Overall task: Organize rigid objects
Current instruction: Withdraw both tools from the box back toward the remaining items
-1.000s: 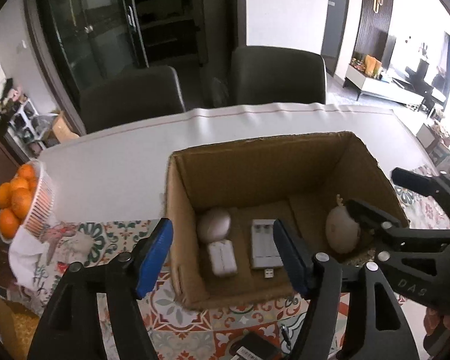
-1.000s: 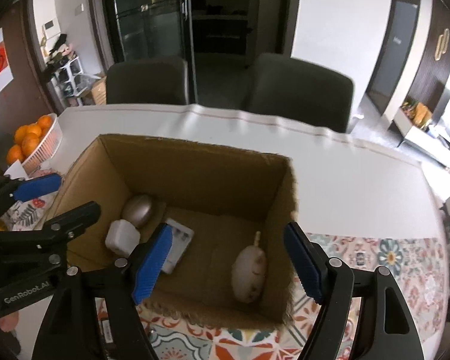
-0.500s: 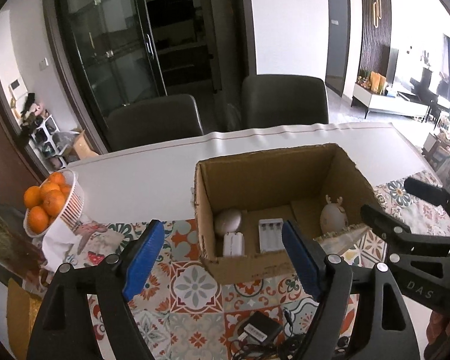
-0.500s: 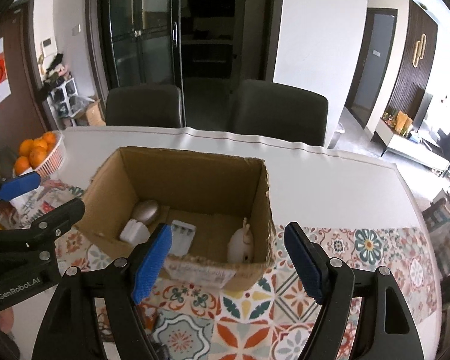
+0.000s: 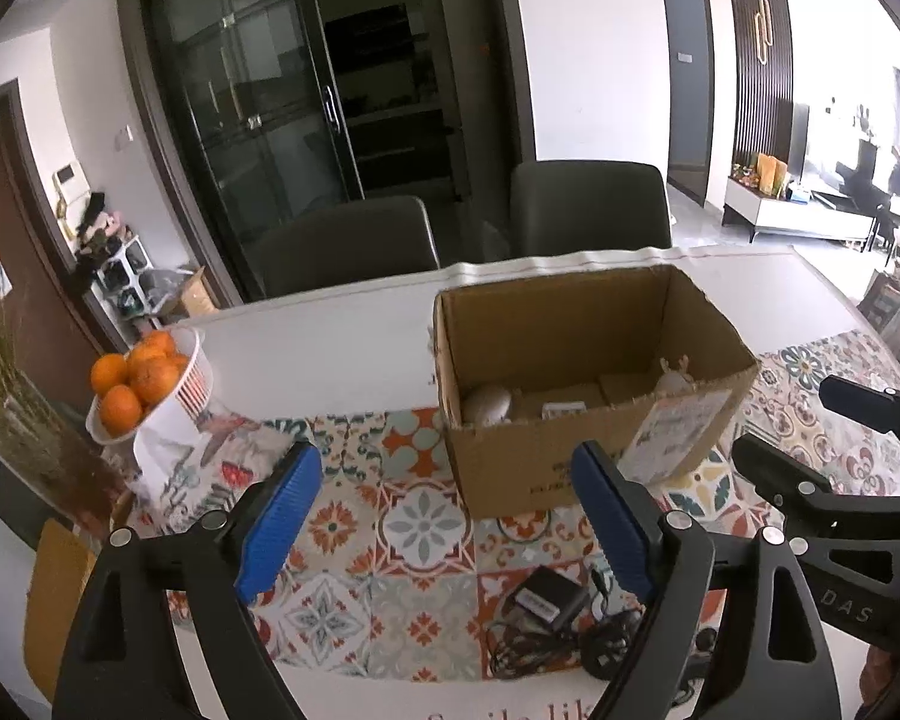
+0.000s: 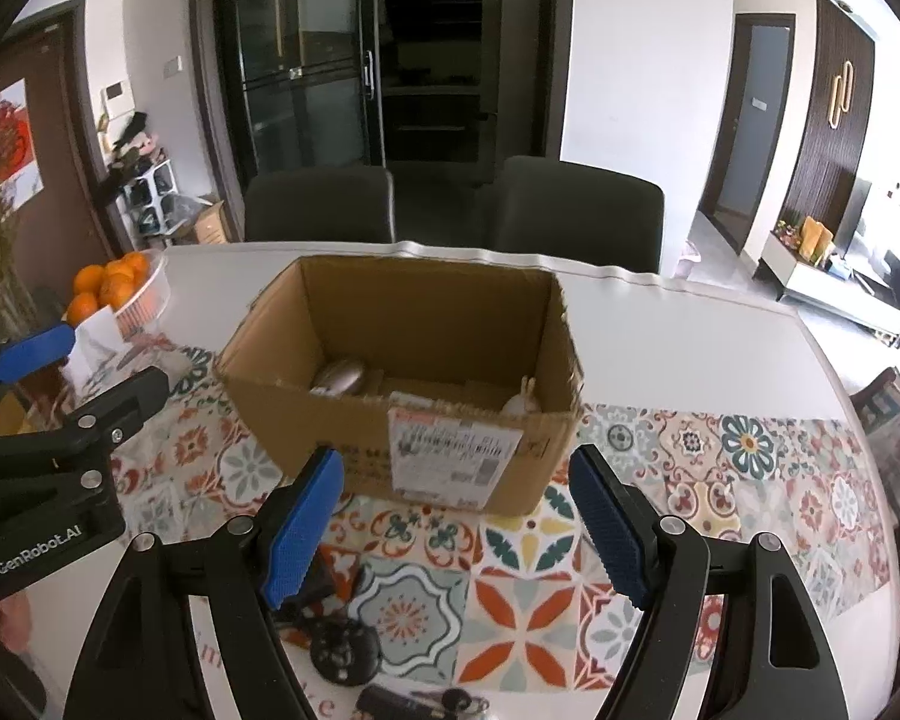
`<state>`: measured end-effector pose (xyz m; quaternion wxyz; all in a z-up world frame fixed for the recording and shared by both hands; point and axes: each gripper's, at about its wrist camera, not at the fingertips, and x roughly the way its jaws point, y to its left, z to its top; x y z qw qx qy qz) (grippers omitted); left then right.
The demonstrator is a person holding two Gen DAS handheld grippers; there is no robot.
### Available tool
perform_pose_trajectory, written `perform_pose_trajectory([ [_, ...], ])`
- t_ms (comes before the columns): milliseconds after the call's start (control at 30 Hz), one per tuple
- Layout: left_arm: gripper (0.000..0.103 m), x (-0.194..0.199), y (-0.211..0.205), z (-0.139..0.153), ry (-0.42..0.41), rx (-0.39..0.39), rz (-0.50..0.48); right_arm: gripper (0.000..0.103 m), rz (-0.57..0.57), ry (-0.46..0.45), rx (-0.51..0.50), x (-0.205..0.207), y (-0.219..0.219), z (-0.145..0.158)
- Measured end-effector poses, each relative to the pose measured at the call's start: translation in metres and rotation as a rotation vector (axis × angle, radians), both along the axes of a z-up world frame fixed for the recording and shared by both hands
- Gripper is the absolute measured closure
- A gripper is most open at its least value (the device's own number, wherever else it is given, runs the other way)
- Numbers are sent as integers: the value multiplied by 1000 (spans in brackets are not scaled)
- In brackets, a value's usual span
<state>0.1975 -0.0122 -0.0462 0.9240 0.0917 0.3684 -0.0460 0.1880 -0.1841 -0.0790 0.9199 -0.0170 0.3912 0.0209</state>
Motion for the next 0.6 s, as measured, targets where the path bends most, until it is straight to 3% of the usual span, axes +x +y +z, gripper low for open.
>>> perform_pose_trajectory([
  [600, 15, -39, 30, -40, 113, -52, 70, 25, 84, 58, -44, -33, 28, -29],
])
